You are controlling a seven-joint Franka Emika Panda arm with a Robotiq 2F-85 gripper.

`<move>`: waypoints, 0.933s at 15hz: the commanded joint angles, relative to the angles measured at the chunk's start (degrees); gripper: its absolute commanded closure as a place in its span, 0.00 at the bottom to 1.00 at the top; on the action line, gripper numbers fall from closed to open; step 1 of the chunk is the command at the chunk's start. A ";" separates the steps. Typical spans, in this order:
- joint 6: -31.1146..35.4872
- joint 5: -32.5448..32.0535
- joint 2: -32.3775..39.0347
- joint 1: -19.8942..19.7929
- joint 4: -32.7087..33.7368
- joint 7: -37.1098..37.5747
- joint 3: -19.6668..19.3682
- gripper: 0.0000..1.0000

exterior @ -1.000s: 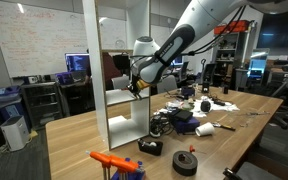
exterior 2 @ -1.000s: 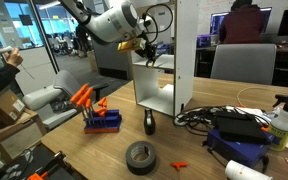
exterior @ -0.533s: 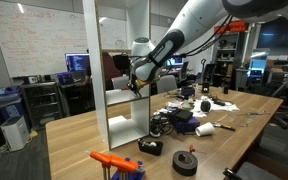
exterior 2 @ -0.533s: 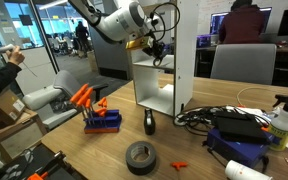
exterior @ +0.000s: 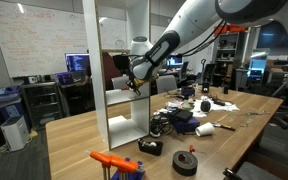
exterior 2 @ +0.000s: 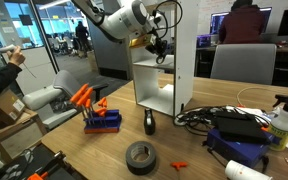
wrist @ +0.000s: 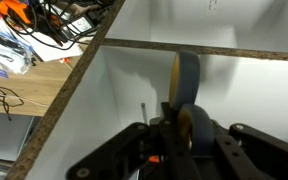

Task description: Put the pair of scissors on the middle shelf

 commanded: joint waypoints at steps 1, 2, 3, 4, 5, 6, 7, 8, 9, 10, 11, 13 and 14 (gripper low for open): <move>-2.29 2.60 1.92 1.25 3.98 -1.56 -1.20 0.56; -2.55 2.82 2.17 1.28 4.34 -1.56 -1.22 0.51; -2.77 2.99 2.34 1.27 4.63 -1.61 -1.21 0.43; -3.00 3.10 2.53 1.27 4.96 -1.62 -1.22 0.36; -3.29 3.29 2.72 1.27 5.25 -1.62 -1.20 0.27; -3.47 3.53 2.89 1.26 5.45 -1.68 -1.20 0.20; -3.73 3.74 2.97 1.21 5.69 -1.78 -1.17 0.13; -4.06 3.98 2.97 1.13 5.73 -1.85 -1.10 0.05; -4.55 4.22 2.99 1.10 5.79 -1.93 -1.05 0.01; -5.30 4.41 3.03 1.09 5.97 -2.03 -1.07 0.00; -5.73 4.54 2.98 1.07 5.93 -2.10 -1.05 0.00; -7.00 4.96 2.57 0.92 5.57 -2.23 -0.77 0.00; -7.61 4.77 2.27 1.08 5.17 -1.87 -0.91 0.00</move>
